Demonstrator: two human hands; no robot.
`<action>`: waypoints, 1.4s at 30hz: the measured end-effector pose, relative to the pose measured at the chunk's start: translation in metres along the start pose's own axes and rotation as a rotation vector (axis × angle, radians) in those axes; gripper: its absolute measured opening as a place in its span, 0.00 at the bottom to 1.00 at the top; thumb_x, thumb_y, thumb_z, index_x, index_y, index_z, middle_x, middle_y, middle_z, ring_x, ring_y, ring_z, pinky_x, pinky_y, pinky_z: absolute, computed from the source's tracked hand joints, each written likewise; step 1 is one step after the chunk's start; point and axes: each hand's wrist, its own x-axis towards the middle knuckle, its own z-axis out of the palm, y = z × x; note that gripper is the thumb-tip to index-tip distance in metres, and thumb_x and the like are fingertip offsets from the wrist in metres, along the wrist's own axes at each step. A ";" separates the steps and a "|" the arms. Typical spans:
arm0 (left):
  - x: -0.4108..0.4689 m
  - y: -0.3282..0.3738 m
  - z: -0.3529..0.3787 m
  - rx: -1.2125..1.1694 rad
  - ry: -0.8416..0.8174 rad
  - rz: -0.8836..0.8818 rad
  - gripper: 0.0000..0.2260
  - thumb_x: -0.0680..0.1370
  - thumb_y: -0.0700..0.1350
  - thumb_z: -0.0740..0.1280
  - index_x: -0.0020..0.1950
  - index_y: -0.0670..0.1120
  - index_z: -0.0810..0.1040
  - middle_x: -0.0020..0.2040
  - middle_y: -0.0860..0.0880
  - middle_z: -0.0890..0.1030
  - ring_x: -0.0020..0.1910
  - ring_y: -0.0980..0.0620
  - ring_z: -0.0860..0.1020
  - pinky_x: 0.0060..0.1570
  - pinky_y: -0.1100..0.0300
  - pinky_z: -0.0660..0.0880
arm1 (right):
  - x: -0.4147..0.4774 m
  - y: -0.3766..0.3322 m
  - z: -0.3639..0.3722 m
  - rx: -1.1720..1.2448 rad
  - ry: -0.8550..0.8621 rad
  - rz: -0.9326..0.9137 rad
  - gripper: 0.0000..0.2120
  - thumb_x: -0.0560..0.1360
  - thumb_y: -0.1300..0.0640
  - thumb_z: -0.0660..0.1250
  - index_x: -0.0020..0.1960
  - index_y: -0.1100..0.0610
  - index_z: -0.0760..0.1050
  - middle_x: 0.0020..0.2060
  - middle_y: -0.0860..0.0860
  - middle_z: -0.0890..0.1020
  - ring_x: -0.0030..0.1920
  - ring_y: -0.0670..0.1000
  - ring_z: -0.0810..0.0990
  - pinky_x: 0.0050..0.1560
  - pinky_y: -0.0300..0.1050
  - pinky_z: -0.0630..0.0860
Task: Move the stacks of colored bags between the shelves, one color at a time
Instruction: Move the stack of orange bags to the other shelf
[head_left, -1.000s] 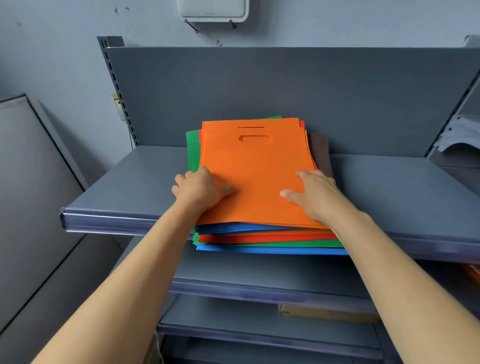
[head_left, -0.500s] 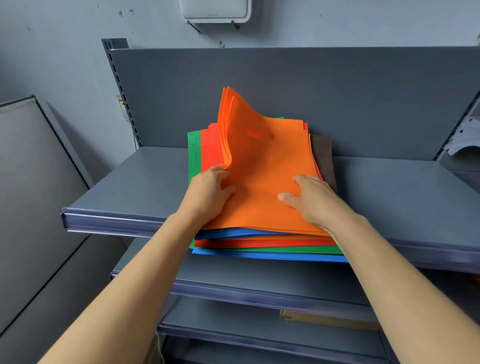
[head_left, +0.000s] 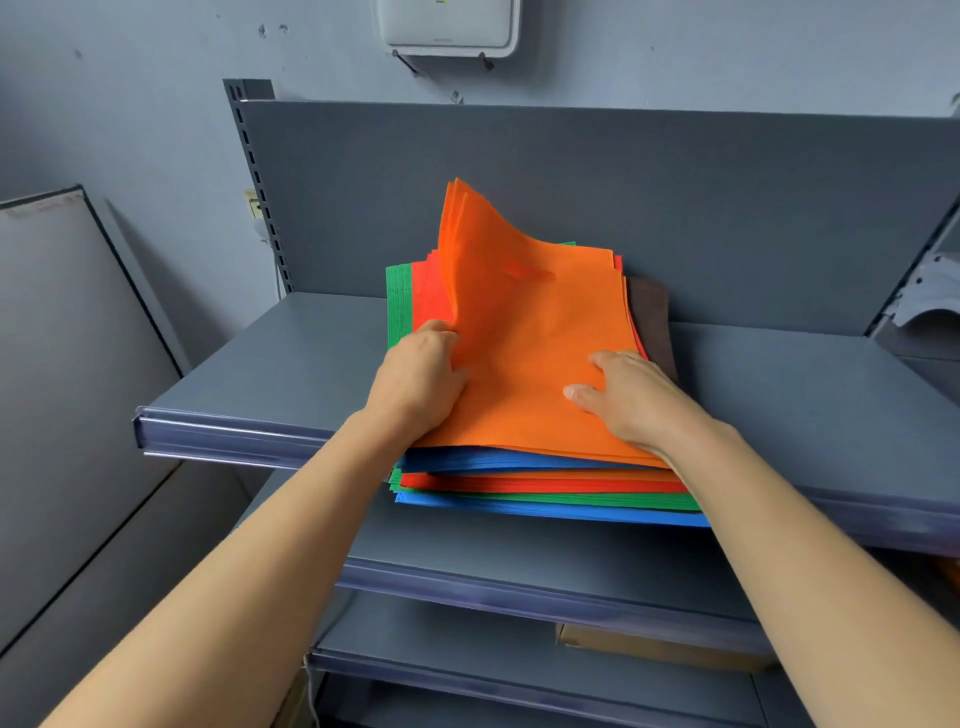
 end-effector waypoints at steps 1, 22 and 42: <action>0.003 -0.004 -0.005 0.012 0.022 -0.054 0.14 0.74 0.41 0.67 0.58 0.40 0.77 0.64 0.46 0.74 0.60 0.41 0.73 0.58 0.50 0.71 | 0.001 -0.002 -0.002 -0.009 -0.001 -0.007 0.32 0.77 0.42 0.59 0.75 0.55 0.56 0.72 0.55 0.62 0.71 0.58 0.63 0.69 0.56 0.64; -0.031 -0.051 -0.045 -0.288 0.175 -0.348 0.24 0.75 0.33 0.56 0.71 0.46 0.67 0.64 0.42 0.68 0.62 0.41 0.71 0.60 0.53 0.68 | 0.017 -0.064 0.000 0.350 0.183 0.047 0.20 0.73 0.66 0.66 0.64 0.65 0.70 0.63 0.60 0.73 0.62 0.60 0.73 0.60 0.50 0.72; -0.208 -0.077 -0.132 -0.013 0.767 -0.634 0.27 0.75 0.29 0.53 0.72 0.45 0.65 0.63 0.45 0.68 0.49 0.50 0.72 0.50 0.66 0.65 | -0.081 -0.184 0.039 0.412 0.300 -0.767 0.27 0.70 0.74 0.57 0.69 0.62 0.66 0.64 0.57 0.67 0.52 0.62 0.76 0.52 0.50 0.70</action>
